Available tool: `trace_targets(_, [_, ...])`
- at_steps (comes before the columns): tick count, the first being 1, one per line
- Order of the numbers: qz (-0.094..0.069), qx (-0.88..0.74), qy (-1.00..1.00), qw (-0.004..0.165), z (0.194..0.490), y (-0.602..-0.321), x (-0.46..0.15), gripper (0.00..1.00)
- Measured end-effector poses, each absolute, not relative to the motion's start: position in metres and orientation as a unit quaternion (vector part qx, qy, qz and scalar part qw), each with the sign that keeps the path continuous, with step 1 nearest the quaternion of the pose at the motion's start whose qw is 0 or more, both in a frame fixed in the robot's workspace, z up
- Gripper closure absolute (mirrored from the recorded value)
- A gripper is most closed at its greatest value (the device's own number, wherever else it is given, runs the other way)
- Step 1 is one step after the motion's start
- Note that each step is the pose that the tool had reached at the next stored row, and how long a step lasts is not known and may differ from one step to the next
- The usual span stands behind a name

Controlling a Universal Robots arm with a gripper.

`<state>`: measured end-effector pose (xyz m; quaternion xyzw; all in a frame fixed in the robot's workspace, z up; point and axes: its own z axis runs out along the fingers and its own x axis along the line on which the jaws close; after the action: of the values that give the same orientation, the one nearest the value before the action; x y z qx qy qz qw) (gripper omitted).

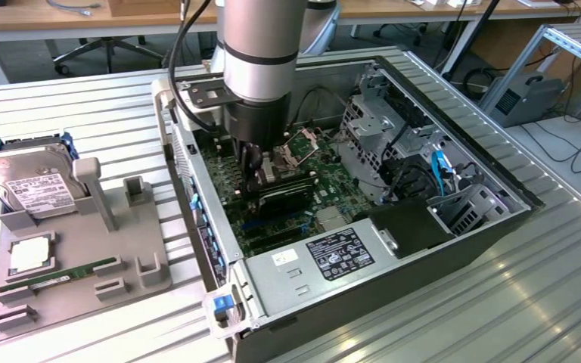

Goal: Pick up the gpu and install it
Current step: 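Press down on the gpu until it lock into place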

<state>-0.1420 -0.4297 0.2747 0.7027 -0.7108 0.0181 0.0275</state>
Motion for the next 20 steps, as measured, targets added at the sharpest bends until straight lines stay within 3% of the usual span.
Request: trace_targets(20, [0.018, 0.703, -0.711, 0.028, 0.2693, -0.4275, -0.1450, 0.89])
